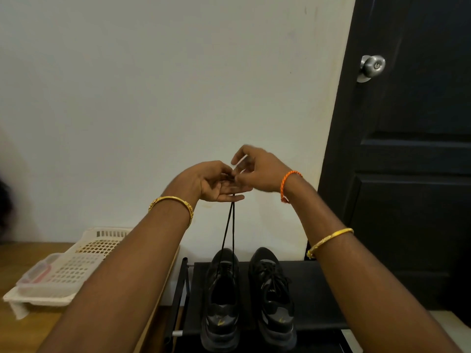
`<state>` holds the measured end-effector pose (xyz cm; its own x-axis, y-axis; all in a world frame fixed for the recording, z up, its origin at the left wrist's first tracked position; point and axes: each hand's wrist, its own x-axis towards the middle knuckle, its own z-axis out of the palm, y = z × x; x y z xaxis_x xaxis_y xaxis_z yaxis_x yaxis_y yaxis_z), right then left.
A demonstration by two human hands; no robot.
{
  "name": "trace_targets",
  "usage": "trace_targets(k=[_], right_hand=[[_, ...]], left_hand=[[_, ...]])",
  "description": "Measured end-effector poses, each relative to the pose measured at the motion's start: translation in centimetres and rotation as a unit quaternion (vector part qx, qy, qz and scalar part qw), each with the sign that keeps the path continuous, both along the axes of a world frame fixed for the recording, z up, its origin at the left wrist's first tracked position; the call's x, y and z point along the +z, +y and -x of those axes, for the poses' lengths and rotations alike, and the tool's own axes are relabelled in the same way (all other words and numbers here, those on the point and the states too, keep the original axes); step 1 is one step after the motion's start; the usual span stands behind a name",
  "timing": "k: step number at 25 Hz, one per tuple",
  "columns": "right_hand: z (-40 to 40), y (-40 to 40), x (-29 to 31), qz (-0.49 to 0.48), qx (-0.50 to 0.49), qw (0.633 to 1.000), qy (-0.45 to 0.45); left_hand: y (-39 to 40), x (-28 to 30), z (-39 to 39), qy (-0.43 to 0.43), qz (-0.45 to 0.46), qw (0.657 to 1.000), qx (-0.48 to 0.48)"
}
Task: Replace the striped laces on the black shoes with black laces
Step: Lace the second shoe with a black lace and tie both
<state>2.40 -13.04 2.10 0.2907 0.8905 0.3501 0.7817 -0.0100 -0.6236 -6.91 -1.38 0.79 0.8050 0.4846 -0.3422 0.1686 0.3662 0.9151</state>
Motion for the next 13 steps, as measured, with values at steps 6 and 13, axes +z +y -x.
trace_targets(k=[6, 13], right_hand=[[-0.8, 0.5, -0.7, -0.049, -0.047, 0.993, -0.097], [-2.2, 1.9, -0.7, -0.075, -0.018, 0.997, -0.024]], left_hand=[[0.4, 0.9, -0.3, 0.069, -0.077, 0.993, -0.051], [0.4, 1.6, 0.2, 0.156, -0.309, 0.931, -0.112]])
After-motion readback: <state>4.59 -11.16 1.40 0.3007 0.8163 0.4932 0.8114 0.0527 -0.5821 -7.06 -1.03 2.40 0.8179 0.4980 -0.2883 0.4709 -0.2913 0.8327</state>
